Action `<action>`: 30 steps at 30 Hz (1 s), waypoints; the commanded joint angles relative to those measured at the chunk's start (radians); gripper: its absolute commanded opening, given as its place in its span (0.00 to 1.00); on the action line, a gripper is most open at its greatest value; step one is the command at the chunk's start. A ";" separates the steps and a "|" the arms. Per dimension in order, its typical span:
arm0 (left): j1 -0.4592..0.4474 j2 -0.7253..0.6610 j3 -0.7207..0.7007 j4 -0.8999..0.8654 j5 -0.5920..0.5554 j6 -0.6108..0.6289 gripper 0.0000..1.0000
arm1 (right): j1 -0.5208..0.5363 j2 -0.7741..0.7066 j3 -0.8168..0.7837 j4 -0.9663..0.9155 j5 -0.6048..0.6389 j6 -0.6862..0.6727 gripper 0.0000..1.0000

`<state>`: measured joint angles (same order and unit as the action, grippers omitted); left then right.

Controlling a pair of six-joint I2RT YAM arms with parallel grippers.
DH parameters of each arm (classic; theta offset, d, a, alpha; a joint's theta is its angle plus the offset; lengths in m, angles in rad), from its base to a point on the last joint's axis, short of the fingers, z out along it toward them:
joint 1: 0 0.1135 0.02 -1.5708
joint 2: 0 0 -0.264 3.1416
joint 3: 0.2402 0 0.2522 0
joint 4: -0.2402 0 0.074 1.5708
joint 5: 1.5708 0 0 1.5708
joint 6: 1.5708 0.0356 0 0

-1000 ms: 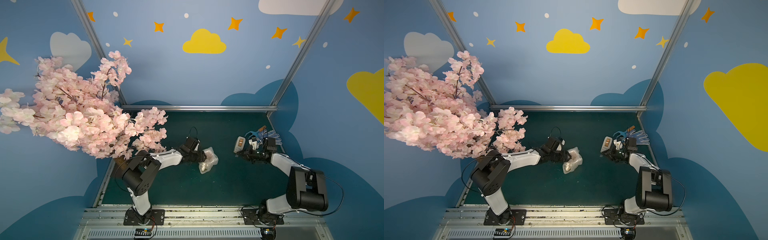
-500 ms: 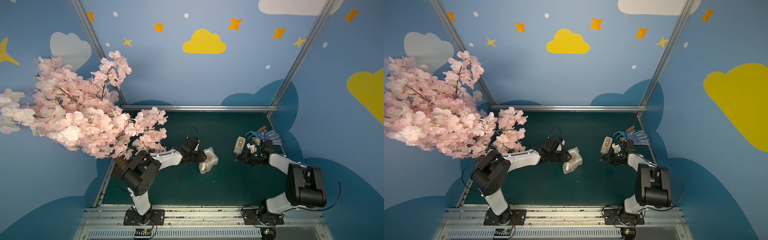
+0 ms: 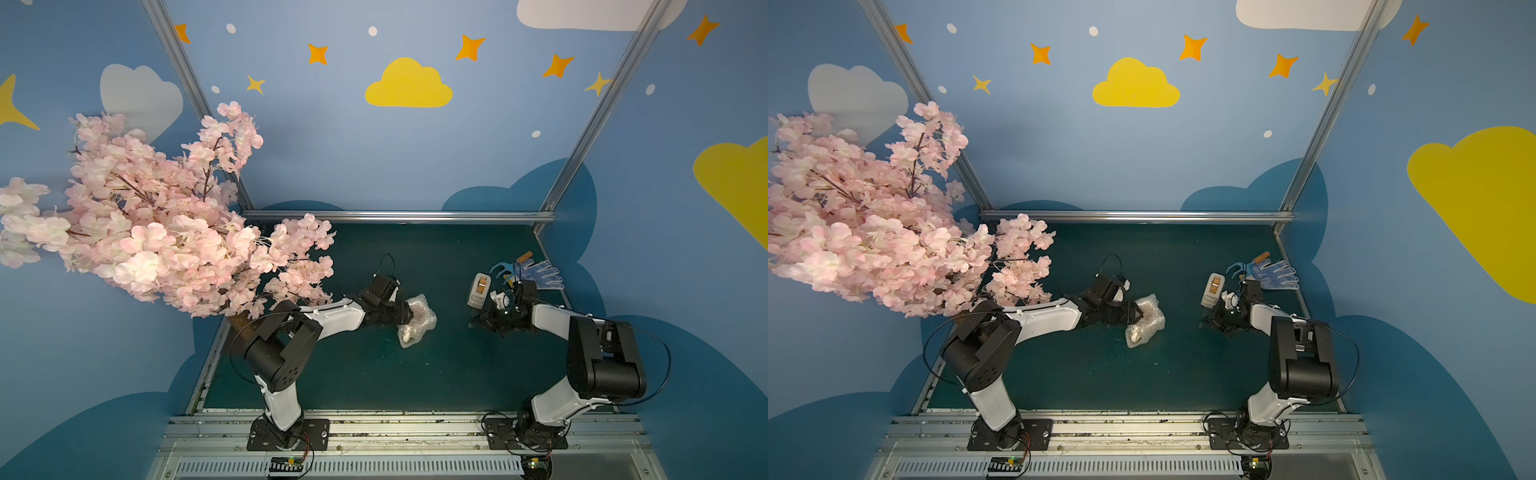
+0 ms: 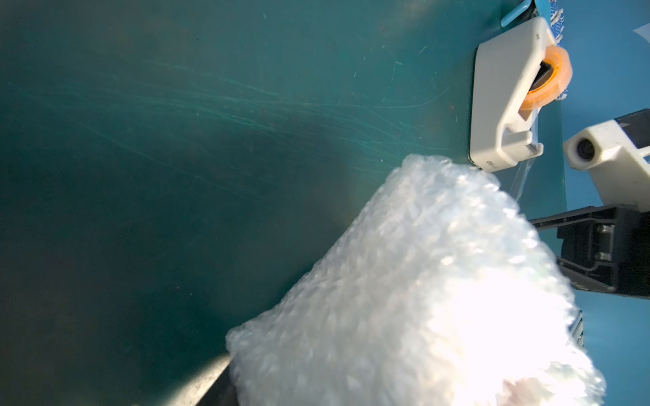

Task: Wrap mugs in bubble wrap
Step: Tear off the tape using the Tape Cutter.

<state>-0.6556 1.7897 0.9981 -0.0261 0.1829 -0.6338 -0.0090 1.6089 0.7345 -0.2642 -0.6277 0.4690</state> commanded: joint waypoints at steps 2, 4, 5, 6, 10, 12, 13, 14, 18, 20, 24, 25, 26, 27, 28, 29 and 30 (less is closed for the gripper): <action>-0.013 0.031 -0.034 -0.066 -0.019 0.011 0.60 | 0.040 0.026 0.030 -0.164 0.091 -0.024 0.00; -0.016 0.031 -0.033 -0.066 -0.019 0.013 0.60 | 0.049 0.034 0.044 -0.200 0.130 -0.017 0.00; -0.014 0.031 -0.033 -0.066 -0.020 0.013 0.60 | 0.053 0.035 0.047 -0.210 0.144 -0.010 0.00; -0.015 0.031 -0.033 -0.067 -0.020 0.013 0.60 | 0.056 0.034 0.046 -0.221 0.154 -0.003 0.00; -0.015 0.032 -0.033 -0.067 -0.020 0.015 0.60 | 0.076 0.041 0.064 -0.272 0.205 0.051 0.00; -0.015 0.034 -0.033 -0.069 -0.020 0.016 0.60 | 0.094 0.049 0.077 -0.298 0.238 0.071 0.00; -0.016 0.034 -0.033 -0.069 -0.019 0.017 0.60 | 0.103 0.054 0.087 -0.314 0.255 0.077 0.00; -0.015 0.034 -0.033 -0.069 -0.019 0.018 0.60 | 0.112 0.058 0.095 -0.329 0.270 0.082 0.00; -0.016 0.036 -0.033 -0.067 -0.020 0.016 0.60 | 0.136 0.075 0.119 -0.377 0.317 0.115 0.00; -0.015 0.037 -0.033 -0.066 -0.019 0.016 0.60 | 0.145 0.081 0.130 -0.398 0.335 0.131 0.00; -0.016 0.039 -0.032 -0.066 -0.019 0.015 0.60 | 0.163 0.083 0.134 -0.431 0.375 0.171 0.00; -0.017 0.040 -0.031 -0.067 -0.019 0.017 0.60 | 0.166 0.080 0.132 -0.437 0.382 0.181 0.00; -0.016 0.040 -0.030 -0.067 -0.019 0.017 0.60 | 0.167 0.079 0.130 -0.442 0.388 0.190 0.00; -0.016 0.041 -0.029 -0.067 -0.019 0.017 0.60 | 0.168 0.077 0.128 -0.446 0.392 0.198 0.00; -0.016 0.042 -0.027 -0.067 -0.017 0.017 0.60 | 0.171 0.075 0.126 -0.449 0.397 0.205 0.00; -0.016 0.043 -0.026 -0.067 -0.016 0.017 0.60 | 0.172 0.074 0.125 -0.453 0.400 0.211 0.00; -0.016 0.043 -0.025 -0.067 -0.016 0.017 0.60 | 0.175 0.072 0.122 -0.459 0.406 0.220 0.00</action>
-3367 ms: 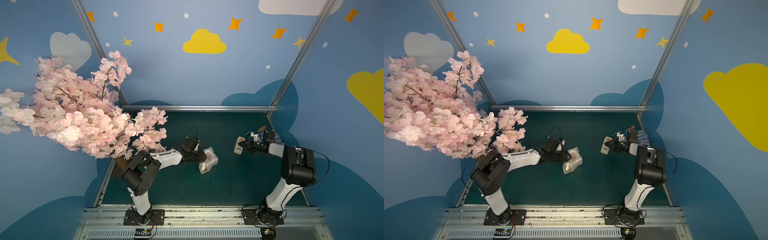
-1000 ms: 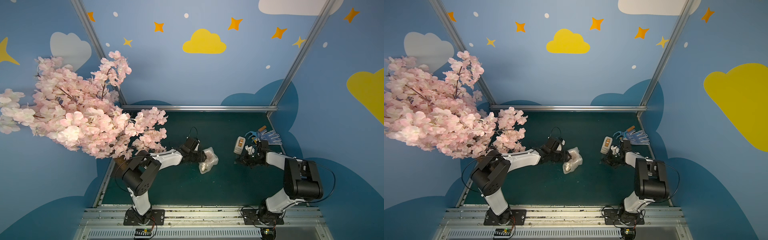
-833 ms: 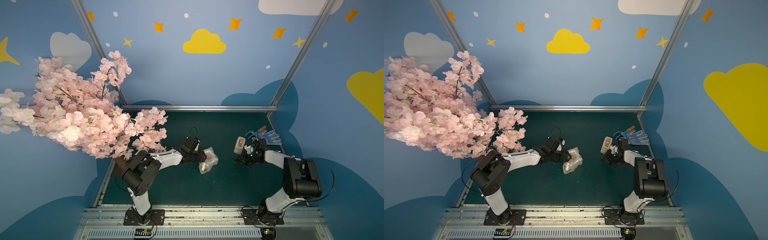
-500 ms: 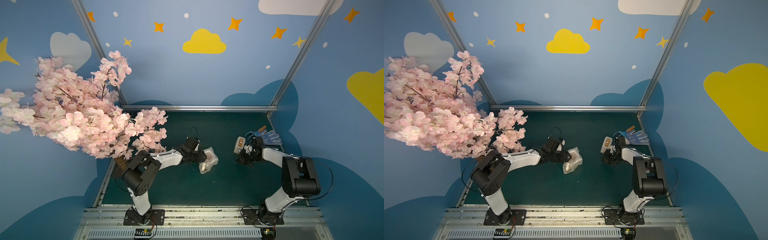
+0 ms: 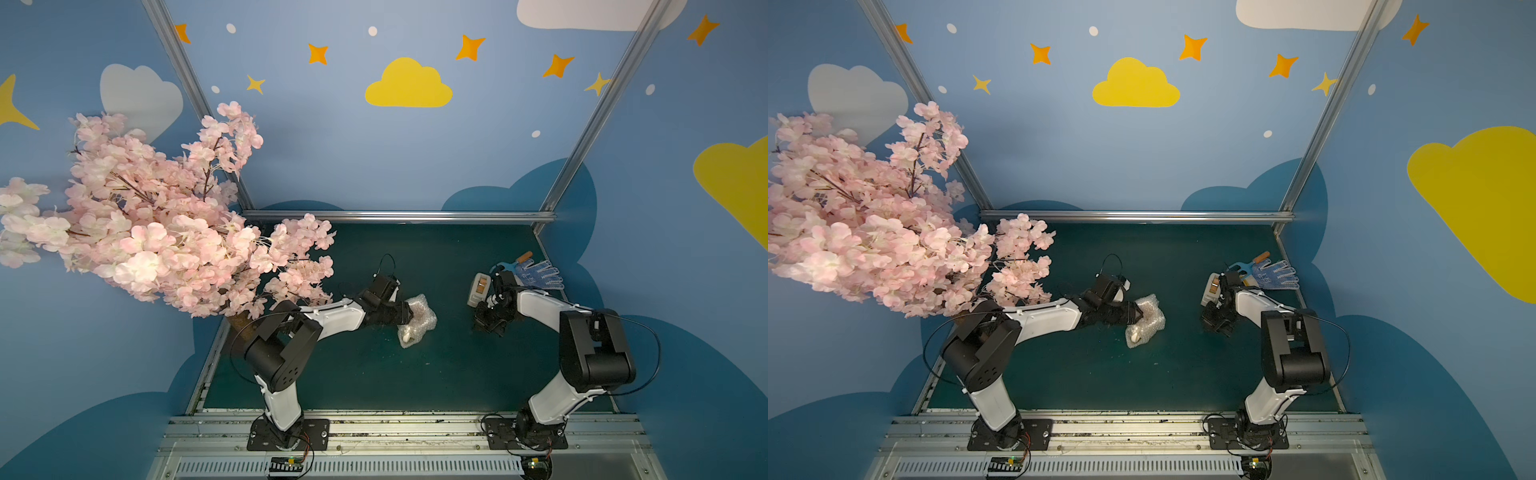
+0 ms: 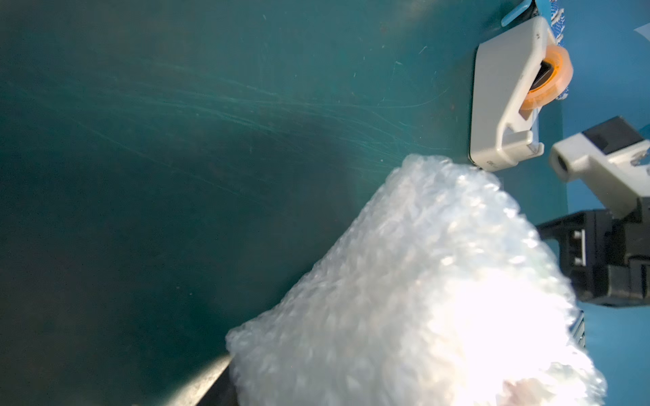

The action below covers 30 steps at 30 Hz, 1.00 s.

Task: Wrap mugs in bubble wrap
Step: Tear off the tape using the Tape Cutter, then stick the tape on the bubble wrap.

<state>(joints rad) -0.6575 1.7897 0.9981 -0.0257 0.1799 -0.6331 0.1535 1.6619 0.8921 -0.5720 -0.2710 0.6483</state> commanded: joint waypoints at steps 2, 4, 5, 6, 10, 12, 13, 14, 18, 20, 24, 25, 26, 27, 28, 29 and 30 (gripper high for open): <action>-0.016 0.045 -0.024 -0.068 -0.013 0.018 0.60 | 0.016 0.016 -0.038 -0.159 0.058 0.051 0.00; -0.017 0.045 -0.025 -0.068 -0.014 0.017 0.60 | 0.018 0.008 -0.046 -0.160 0.058 0.050 0.00; -0.016 0.045 -0.024 -0.068 -0.014 0.018 0.60 | 0.018 0.001 -0.048 -0.160 0.055 0.042 0.00; -0.016 0.045 -0.025 -0.068 -0.014 0.019 0.60 | 0.017 -0.017 -0.048 -0.158 0.055 0.034 0.00; -0.018 0.049 -0.020 -0.072 -0.010 0.027 0.60 | 0.018 -0.181 -0.052 -0.125 0.010 -0.021 0.00; -0.019 0.052 -0.015 -0.070 -0.003 0.035 0.60 | 0.018 -0.270 -0.042 -0.103 -0.042 -0.071 0.00; -0.019 0.053 -0.014 -0.065 0.005 0.041 0.60 | 0.018 -0.314 -0.041 -0.086 -0.091 -0.111 0.00; -0.018 0.053 -0.012 -0.062 0.010 0.044 0.60 | 0.018 -0.348 -0.038 -0.075 -0.130 -0.138 0.00; -0.020 0.053 -0.007 -0.047 0.023 0.054 0.60 | 0.018 -0.446 -0.035 -0.048 -0.287 -0.226 0.00; -0.021 0.054 -0.004 -0.041 0.029 0.059 0.60 | 0.020 -0.475 -0.046 -0.015 -0.392 -0.273 0.00; -0.021 0.056 -0.001 -0.034 0.044 0.067 0.60 | 0.028 -0.527 -0.070 0.065 -0.499 -0.299 0.00; -0.021 0.056 -0.001 -0.034 0.045 0.069 0.60 | 0.033 -0.531 -0.069 0.075 -0.514 -0.302 0.00; -0.022 0.056 -0.001 -0.033 0.046 0.071 0.60 | 0.038 -0.530 -0.066 0.080 -0.528 -0.307 0.00; -0.020 0.057 -0.002 -0.030 0.046 0.072 0.60 | 0.045 -0.526 -0.062 0.084 -0.542 -0.313 0.00; -0.020 0.057 -0.003 -0.027 0.047 0.073 0.60 | 0.053 -0.522 -0.056 0.087 -0.552 -0.320 0.00; -0.021 0.057 -0.003 -0.024 0.047 0.074 0.60 | 0.063 -0.515 -0.052 0.089 -0.556 -0.324 0.00; -0.021 0.056 -0.003 -0.021 0.047 0.076 0.60 | 0.073 -0.505 -0.044 0.092 -0.564 -0.332 0.00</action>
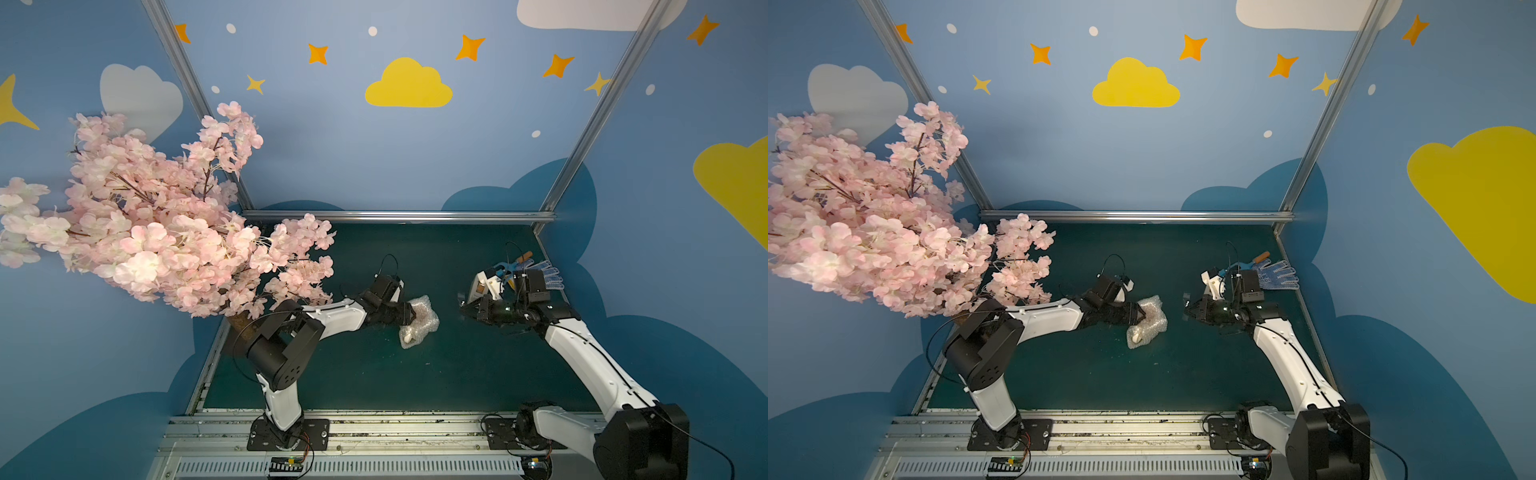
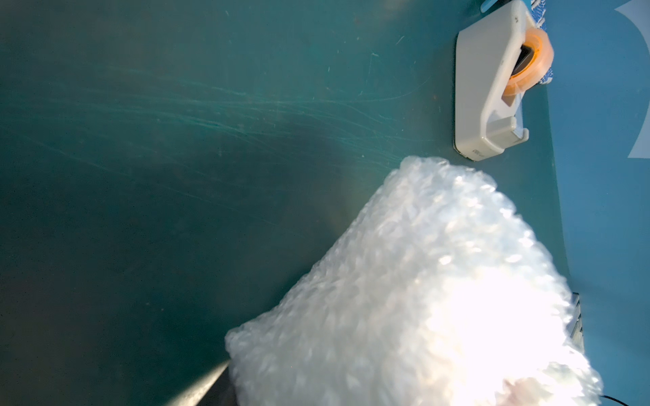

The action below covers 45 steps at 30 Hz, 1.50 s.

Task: Wrap mugs in bubble wrap
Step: Stick the tape on the bubble wrap.

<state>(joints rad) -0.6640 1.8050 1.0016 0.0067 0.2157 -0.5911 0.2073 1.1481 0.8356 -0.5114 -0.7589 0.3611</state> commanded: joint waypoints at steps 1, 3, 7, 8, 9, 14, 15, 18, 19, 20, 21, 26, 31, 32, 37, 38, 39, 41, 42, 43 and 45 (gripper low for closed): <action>-0.014 0.042 -0.006 -0.053 0.011 0.036 0.60 | 0.033 0.024 0.024 0.034 -0.079 -0.051 0.00; -0.014 0.042 -0.004 -0.048 0.042 0.040 0.60 | 0.056 0.050 0.044 0.034 -0.081 -0.064 0.00; -0.014 0.043 -0.003 -0.042 0.054 0.047 0.60 | 0.101 0.127 0.098 0.047 -0.052 -0.062 0.00; -0.015 0.045 -0.003 -0.040 0.056 0.047 0.60 | 0.108 0.148 0.111 0.056 -0.041 -0.051 0.00; -0.014 0.046 -0.003 -0.038 0.060 0.047 0.60 | 0.112 0.177 0.134 0.054 -0.034 -0.043 0.00; -0.014 0.046 -0.010 -0.025 0.063 0.041 0.60 | 0.149 0.325 0.233 0.064 -0.061 -0.018 0.00; -0.015 0.047 -0.009 -0.024 0.064 0.041 0.60 | 0.162 0.351 0.256 0.047 -0.059 -0.021 0.00; -0.016 0.047 -0.010 -0.023 0.063 0.039 0.60 | 0.197 0.401 0.298 0.008 -0.057 -0.038 0.00; -0.015 0.045 -0.011 -0.022 0.062 0.039 0.60 | 0.207 0.411 0.304 -0.003 -0.054 -0.043 0.00; -0.015 0.044 -0.012 -0.022 0.060 0.037 0.60 | 0.216 0.421 0.307 -0.013 -0.051 -0.046 0.00; -0.016 0.043 -0.012 -0.022 0.060 0.037 0.60 | 0.224 0.428 0.306 -0.021 -0.052 -0.049 0.00; -0.016 0.040 -0.015 -0.024 0.058 0.037 0.60 | 0.248 0.453 0.285 -0.047 -0.045 -0.054 0.00; -0.016 0.043 -0.015 -0.027 0.058 0.037 0.60 | 0.266 0.483 0.266 -0.062 -0.033 -0.055 0.00; -0.017 0.043 -0.014 -0.028 0.059 0.036 0.60 | 0.269 0.488 0.263 -0.073 -0.018 -0.055 0.00; -0.016 0.040 -0.017 -0.032 0.054 0.037 0.60 | 0.272 0.496 0.239 -0.083 -0.001 -0.044 0.00; -0.016 0.041 -0.017 -0.033 0.053 0.039 0.60 | 0.273 0.498 0.237 -0.087 0.002 -0.042 0.00; -0.016 0.040 -0.018 -0.034 0.053 0.039 0.60 | 0.273 0.498 0.235 -0.091 0.005 -0.043 0.00; -0.016 0.040 -0.018 -0.033 0.053 0.037 0.60 | 0.273 0.501 0.235 -0.096 0.007 -0.037 0.00; -0.016 0.041 -0.018 -0.033 0.051 0.037 0.60 | 0.273 0.501 0.234 -0.096 0.008 -0.033 0.00; -0.016 0.042 -0.018 -0.031 0.053 0.036 0.60 | 0.274 0.501 0.235 -0.097 0.011 -0.028 0.00; -0.018 0.041 -0.017 -0.033 0.054 0.036 0.60 | 0.275 0.501 0.236 -0.099 0.016 -0.016 0.00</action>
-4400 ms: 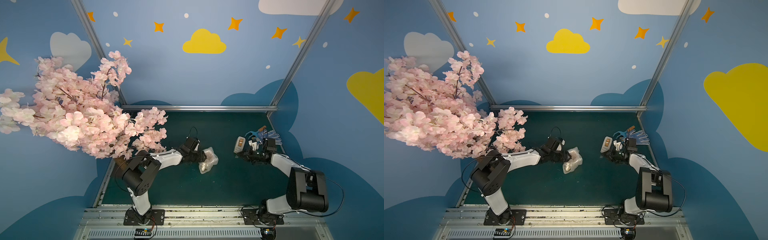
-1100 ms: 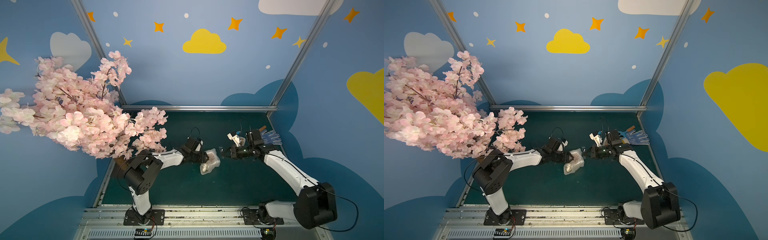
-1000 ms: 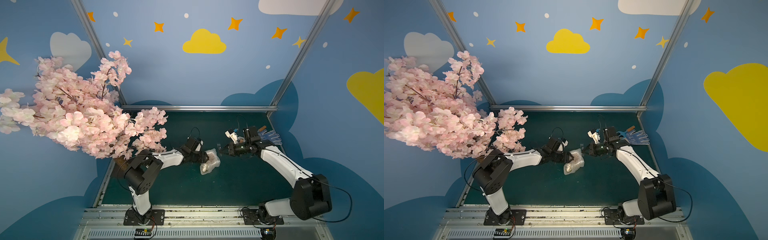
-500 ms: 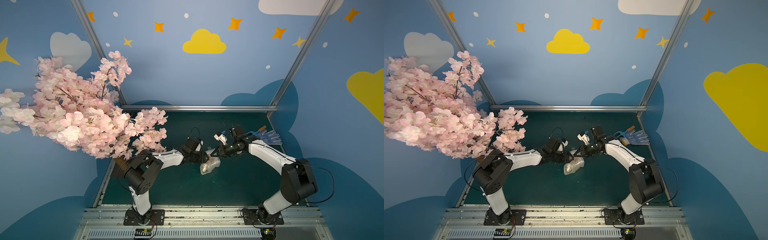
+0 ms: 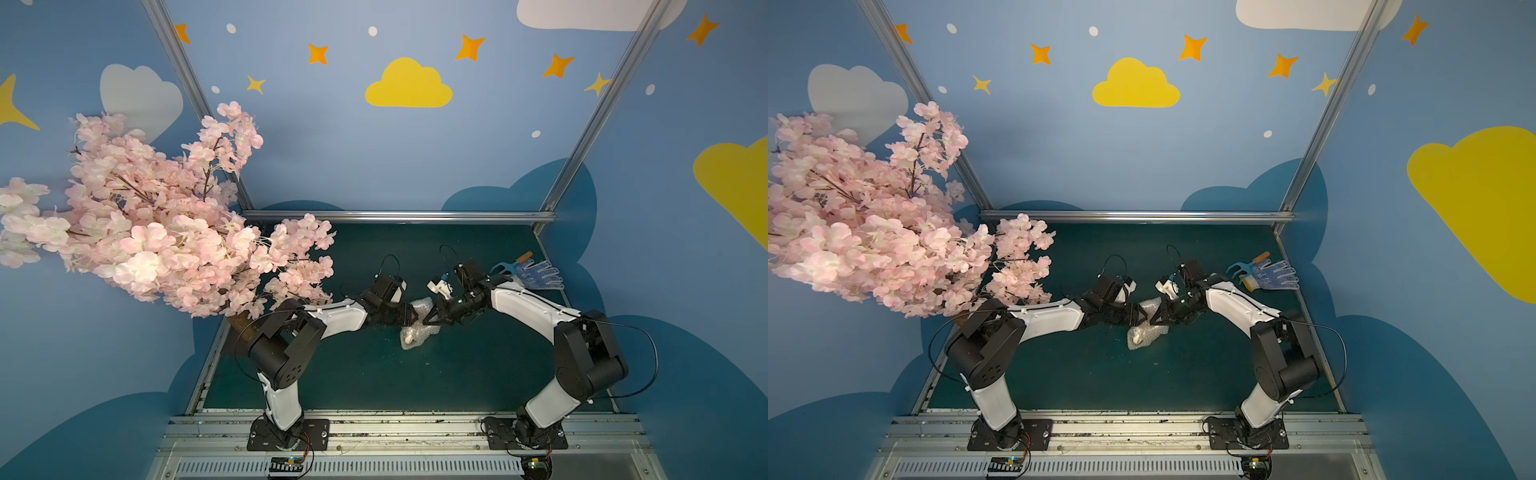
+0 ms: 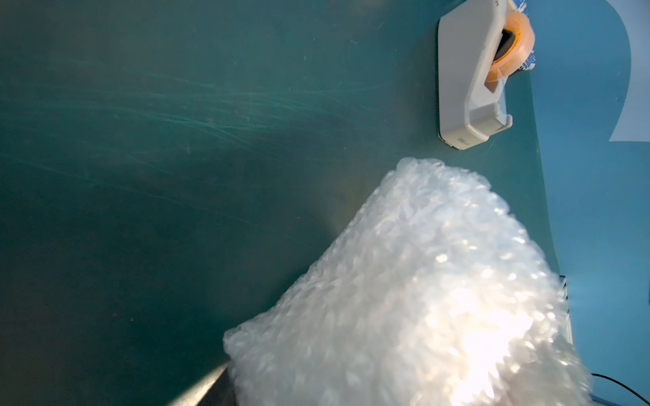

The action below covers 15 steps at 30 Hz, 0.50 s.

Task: Wrap mugs in bubble wrap
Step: Stick the tape on the bubble wrap.

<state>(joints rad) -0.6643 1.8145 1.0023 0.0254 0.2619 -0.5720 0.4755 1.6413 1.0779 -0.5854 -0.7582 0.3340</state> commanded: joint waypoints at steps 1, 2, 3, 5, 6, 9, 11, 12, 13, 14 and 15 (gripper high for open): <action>-0.017 0.031 -0.018 -0.051 0.008 0.017 0.60 | 0.008 0.008 -0.007 -0.024 0.018 0.018 0.00; -0.016 0.031 -0.016 -0.053 0.007 0.017 0.60 | 0.009 0.008 -0.006 -0.022 0.022 0.026 0.00; -0.017 0.031 -0.016 -0.053 0.006 0.017 0.60 | 0.010 0.008 -0.006 -0.024 0.030 0.036 0.00; -0.017 0.030 -0.016 -0.056 0.004 0.017 0.60 | 0.012 0.014 -0.004 -0.030 0.042 0.047 0.00; -0.017 0.029 -0.016 -0.056 0.003 0.018 0.60 | 0.012 0.018 -0.004 -0.034 0.048 0.054 0.00; -0.017 0.029 -0.018 -0.058 0.004 0.017 0.60 | 0.014 0.026 -0.003 -0.043 0.076 0.071 0.00; -0.018 0.028 -0.018 -0.059 0.003 0.017 0.60 | 0.017 0.035 0.003 -0.056 0.099 0.084 0.00; -0.019 0.028 -0.018 -0.059 0.002 0.017 0.60 | 0.018 0.039 0.006 -0.062 0.107 0.087 0.00; -0.021 0.028 -0.018 -0.059 0.003 0.017 0.60 | 0.021 0.045 0.012 -0.071 0.118 0.088 0.00; -0.019 0.028 -0.018 -0.059 0.003 0.017 0.60 | 0.024 0.050 0.018 -0.081 0.132 0.088 0.00; -0.020 0.029 -0.018 -0.061 0.003 0.017 0.60 | 0.027 0.054 0.022 -0.090 0.145 0.086 0.00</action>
<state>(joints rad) -0.6685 1.8145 1.0023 0.0254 0.2592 -0.5720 0.4900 1.6630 1.0843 -0.6075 -0.6952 0.4107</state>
